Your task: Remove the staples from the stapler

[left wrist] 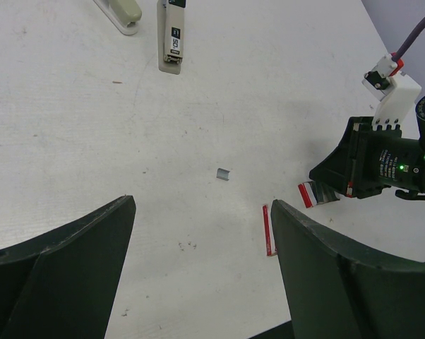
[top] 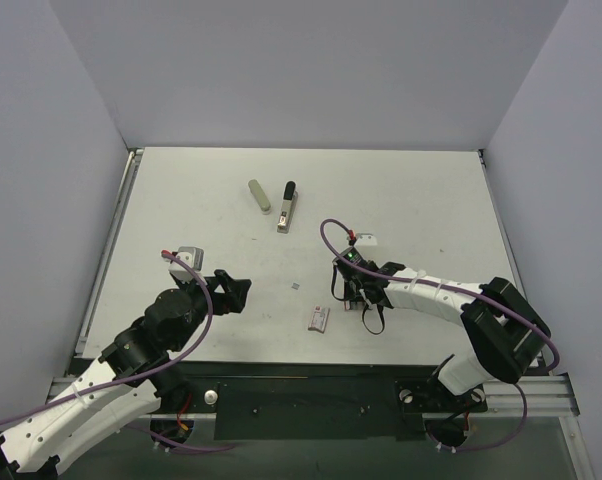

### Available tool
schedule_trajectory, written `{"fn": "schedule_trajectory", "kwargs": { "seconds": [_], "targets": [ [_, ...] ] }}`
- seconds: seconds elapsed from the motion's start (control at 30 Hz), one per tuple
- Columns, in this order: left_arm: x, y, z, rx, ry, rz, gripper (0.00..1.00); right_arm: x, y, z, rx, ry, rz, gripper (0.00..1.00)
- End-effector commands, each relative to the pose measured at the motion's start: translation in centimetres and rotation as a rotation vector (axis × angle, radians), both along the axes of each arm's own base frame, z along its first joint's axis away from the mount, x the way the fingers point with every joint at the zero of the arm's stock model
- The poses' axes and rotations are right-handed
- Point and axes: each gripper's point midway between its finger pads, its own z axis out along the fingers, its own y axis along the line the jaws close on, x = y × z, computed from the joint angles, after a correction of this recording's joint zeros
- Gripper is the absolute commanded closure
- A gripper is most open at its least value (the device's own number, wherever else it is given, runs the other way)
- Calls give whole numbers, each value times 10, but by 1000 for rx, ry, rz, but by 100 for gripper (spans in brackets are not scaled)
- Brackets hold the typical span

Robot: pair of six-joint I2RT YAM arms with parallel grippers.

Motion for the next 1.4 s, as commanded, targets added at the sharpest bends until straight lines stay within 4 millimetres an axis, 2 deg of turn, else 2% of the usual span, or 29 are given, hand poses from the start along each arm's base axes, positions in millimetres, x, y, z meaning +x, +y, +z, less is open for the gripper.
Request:
{"fn": "schedule_trajectory", "kwargs": {
  "seconds": [0.0,0.4,0.6,0.7,0.93,1.37],
  "targets": [
    [3,-2,14,-22,-44,1,12,-3,-2,7,-9,4,13,100],
    [2,-1,14,-21,-41,1,12,-7,-2,14,3,-3,14,100],
    [3,-1,15,-23,-42,3,12,-5,-1,28,29,-50,11,100],
    [2,-1,15,-21,-41,2,12,-4,-8,35,13,-68,-6,100],
    [3,-2,16,-24,-42,-3,12,-14,-20,31,-14,-50,-18,100],
    [3,-2,14,-20,-40,-1,12,-21,-21,11,-29,2,-18,100]
  ]
}}
